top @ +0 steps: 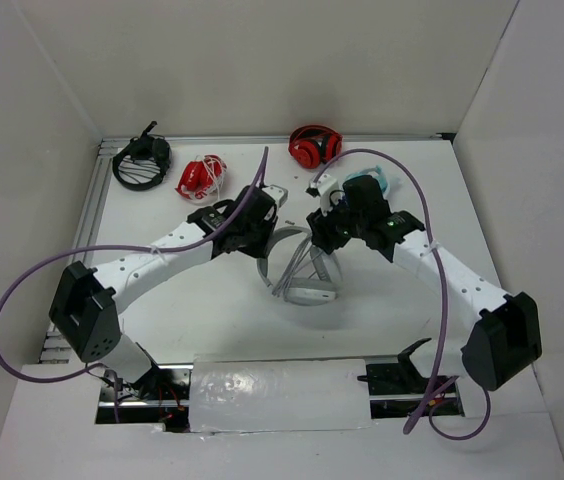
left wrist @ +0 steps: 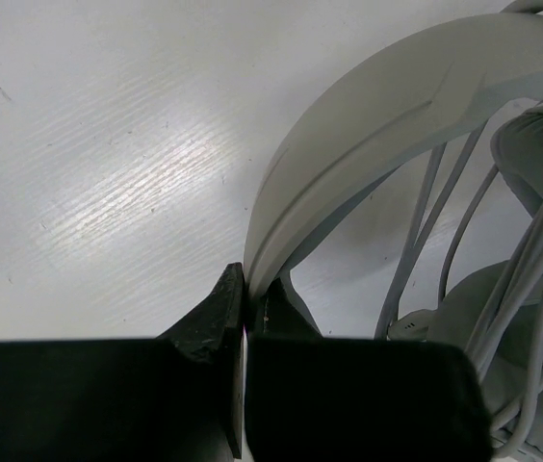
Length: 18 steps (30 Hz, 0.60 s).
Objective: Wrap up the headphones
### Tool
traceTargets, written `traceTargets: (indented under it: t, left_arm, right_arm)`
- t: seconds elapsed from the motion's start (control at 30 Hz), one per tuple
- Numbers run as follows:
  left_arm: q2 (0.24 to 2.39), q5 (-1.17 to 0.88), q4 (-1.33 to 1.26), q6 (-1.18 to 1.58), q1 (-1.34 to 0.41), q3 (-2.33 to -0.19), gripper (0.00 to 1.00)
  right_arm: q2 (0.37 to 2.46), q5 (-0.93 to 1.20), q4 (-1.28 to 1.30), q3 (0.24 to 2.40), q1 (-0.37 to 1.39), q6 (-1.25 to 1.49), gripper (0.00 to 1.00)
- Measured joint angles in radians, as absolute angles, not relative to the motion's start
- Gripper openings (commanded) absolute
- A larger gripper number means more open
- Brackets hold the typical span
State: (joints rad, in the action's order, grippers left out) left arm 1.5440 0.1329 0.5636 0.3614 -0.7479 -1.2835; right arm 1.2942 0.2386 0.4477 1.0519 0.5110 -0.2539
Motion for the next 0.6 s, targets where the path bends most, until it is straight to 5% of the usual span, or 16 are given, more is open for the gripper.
traceTargets:
  t: [0.2, 0.27, 0.4, 0.57, 0.6]
  left_arm:
    - [1.562, 0.131, 0.582, 0.340, -0.748, -1.304, 0.00]
    - [1.562, 0.134, 0.595, 0.336, -0.747, -1.304, 0.00]
    - [1.562, 0.132, 0.604, 0.341, -0.743, -1.304, 0.00]
    - [1.560, 0.128, 0.589, 0.345, -0.743, -1.320, 0.00]
    - [1.560, 0.122, 0.583, 0.344, -0.739, -1.320, 0.17]
  right_arm:
    - [1.366, 0.324, 0.438, 1.055, 0.493, -0.255, 0.57]
    - [1.391, 0.349, 0.439, 1.063, 0.490, -0.254, 0.50]
    - [1.419, 0.339, 0.420, 1.074, 0.490, -0.245, 0.02]
    - [1.407, 0.289, 0.400, 1.074, 0.485, -0.226, 0.00]
    - [1.400, 0.288, 0.400, 1.074, 0.481, -0.214, 0.00]
